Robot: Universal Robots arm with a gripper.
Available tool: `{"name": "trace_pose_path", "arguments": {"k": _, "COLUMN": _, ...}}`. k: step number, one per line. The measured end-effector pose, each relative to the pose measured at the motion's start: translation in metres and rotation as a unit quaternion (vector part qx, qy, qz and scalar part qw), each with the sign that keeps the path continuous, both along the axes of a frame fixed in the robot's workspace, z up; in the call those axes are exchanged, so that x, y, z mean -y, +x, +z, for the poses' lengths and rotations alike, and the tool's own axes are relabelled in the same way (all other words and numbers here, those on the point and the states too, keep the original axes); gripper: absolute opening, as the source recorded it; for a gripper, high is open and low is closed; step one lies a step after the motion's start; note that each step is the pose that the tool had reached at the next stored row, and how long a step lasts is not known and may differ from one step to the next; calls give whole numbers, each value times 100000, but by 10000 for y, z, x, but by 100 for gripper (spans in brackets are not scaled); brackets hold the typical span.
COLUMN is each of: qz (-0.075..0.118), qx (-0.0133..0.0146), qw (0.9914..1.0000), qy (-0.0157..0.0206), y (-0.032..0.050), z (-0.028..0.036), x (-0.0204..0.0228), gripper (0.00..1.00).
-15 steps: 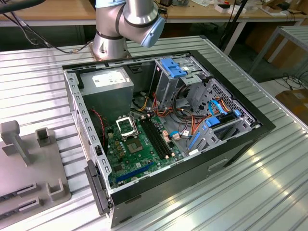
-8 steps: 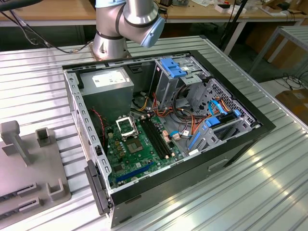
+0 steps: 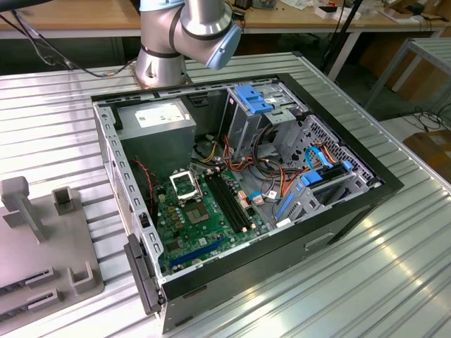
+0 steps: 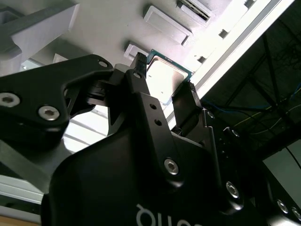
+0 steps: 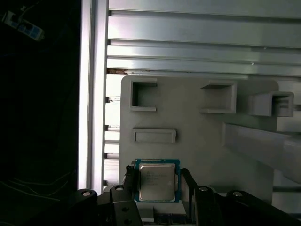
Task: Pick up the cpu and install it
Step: 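Pick up the cpu and move it towards the insertion slot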
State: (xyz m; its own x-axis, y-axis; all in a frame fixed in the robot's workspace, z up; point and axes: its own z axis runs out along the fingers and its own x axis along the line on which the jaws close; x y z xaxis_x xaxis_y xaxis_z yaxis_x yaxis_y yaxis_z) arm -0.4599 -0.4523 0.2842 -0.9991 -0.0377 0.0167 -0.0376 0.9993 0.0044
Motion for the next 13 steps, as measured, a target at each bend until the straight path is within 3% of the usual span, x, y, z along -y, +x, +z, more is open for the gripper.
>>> {"name": "trace_pose_path", "arguments": {"k": 7, "qz": 1, "qx": -1, "qw": 100000, "qy": 1, "y": 0, "z": 20, "x": 0, "gripper": 48}}
{"name": "trace_pose_path", "arguments": {"k": 13, "qz": -2, "qx": 8, "qw": 100000, "qy": 5, "y": 0, "z": 77, "x": 0, "gripper": 48}}
